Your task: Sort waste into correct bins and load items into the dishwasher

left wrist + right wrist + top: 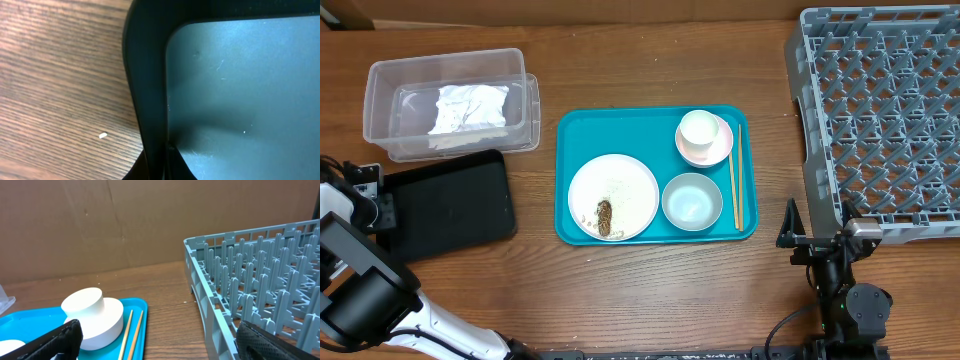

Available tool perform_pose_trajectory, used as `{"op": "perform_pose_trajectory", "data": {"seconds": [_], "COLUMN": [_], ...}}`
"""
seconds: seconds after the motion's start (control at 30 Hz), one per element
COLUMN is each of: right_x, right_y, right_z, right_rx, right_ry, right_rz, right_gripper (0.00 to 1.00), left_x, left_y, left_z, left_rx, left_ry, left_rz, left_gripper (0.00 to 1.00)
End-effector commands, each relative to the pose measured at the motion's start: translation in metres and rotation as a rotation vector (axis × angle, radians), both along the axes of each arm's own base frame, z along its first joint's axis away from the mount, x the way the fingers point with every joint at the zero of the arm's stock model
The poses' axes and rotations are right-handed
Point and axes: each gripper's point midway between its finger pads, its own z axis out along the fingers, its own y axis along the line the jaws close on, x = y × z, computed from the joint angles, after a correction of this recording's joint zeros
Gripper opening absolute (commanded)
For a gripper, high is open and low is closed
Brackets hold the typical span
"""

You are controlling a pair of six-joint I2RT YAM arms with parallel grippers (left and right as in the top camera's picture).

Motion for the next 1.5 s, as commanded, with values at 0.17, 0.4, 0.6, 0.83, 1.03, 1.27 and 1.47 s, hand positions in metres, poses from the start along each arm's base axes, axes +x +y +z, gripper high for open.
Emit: {"op": "perform_pose_trajectory", "data": {"seconds": [0.17,0.4,0.6,0.83,1.03,1.27,1.47], "right_x": [0.000,0.000,0.000,0.000,0.000,0.000,0.000], "right_y": [-0.002,-0.002,-0.002,-0.002,-0.002,-0.002,-0.002], "right_z": [-0.002,-0.002,-0.002,-0.002,-0.002,-0.002,-0.002], "right_rx": [-0.004,-0.004,-0.004,-0.004,-0.004,-0.004,-0.004], "right_ry": [-0.003,-0.004,-0.004,-0.004,-0.004,-0.004,-0.004], "right_rz": [-0.011,-0.011,-0.011,-0.011,-0.011,-0.011,-0.011], "right_gripper": [1.00,1.00,1.00,1.00,1.00,1.00,1.00], "left_x": [-0.001,0.008,0.017,0.020,0.012,0.007,0.009], "left_y": [0.006,0.013,0.008,-0.002,-0.011,-0.015,-0.011], "left_z": [-0.003,0.000,0.001,-0.001,-0.004,-0.006,-0.005], "left_rx": [0.070,0.112,0.067,-0.016,-0.067,-0.079,-0.059], "left_ry": [0.101,0.073,-0.010,-0.068,-0.047,-0.026,-0.027], "left_rz": [-0.338,-0.371,-0.277,-0.117,-0.069,-0.071,-0.080], "left_gripper": [0.09,0.14,0.08,0.04,0.04,0.05,0.06]}}
